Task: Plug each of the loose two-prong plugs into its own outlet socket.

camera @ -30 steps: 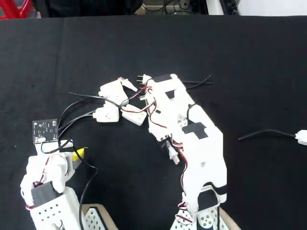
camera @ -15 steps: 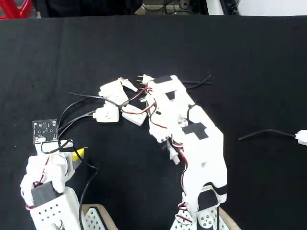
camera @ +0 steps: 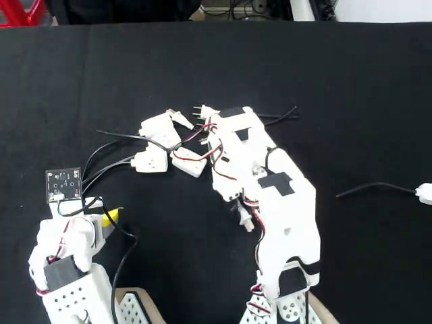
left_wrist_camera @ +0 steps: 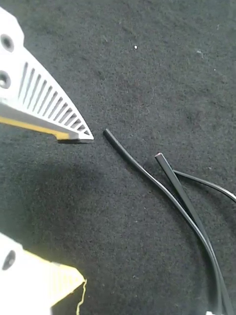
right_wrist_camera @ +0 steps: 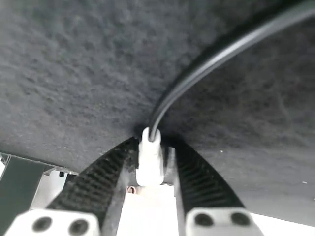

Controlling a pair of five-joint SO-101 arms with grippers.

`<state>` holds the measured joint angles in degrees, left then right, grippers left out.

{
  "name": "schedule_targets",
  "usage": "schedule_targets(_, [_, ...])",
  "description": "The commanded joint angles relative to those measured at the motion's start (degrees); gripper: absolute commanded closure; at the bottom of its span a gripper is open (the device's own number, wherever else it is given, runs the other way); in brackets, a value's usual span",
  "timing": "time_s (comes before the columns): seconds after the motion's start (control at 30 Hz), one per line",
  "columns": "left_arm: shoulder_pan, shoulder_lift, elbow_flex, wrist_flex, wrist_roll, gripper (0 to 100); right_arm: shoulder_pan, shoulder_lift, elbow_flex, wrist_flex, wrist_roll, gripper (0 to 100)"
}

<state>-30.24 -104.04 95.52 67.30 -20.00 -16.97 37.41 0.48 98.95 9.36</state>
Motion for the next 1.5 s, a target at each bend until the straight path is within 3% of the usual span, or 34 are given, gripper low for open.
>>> schedule_targets(0.0, [-0.6, -0.2, -0.3, -0.3, -0.7, 62, 2.0, -0.3, 2.1, 1.8, -1.9, 93.4])
schedule_targets(0.2, [-0.5, -0.2, -0.3, -0.4, -0.7, 62, 1.8, -6.2, 2.3, 0.4, -5.9, 95.7])
schedule_targets(0.47, [-0.5, -0.2, -0.3, -0.3, -0.7, 62, 1.8, -30.1, 12.0, -0.7, -5.9, 95.9])
schedule_targets(0.6, [-0.5, -0.2, -0.3, -0.2, -0.7, 62, 1.7, -42.5, 16.2, -6.6, -6.2, 95.9])
schedule_targets(0.8, [-0.5, -0.2, -0.3, -0.2, -0.7, 62, -0.5, -57.5, 21.4, -21.6, -12.2, 95.9])
schedule_targets(0.97, [-0.5, -0.2, -0.3, -0.3, -0.7, 62, -12.1, -64.7, 28.4, -36.0, -18.9, 96.0])
schedule_targets(1.13, [-0.5, -0.2, -0.3, -0.4, -0.7, 62, -21.5, -65.9, 34.8, -53.1, -24.5, 96.0])
schedule_targets(1.37, [-0.2, -0.3, -0.8, 0.0, -0.3, 62, -26.0, -65.9, 44.4, -78.8, -32.4, 96.0])
schedule_targets(1.47, [3.1, -0.3, -0.9, 0.1, -0.1, 62, -26.7, -66.2, 50.2, -88.4, -34.3, 96.6])
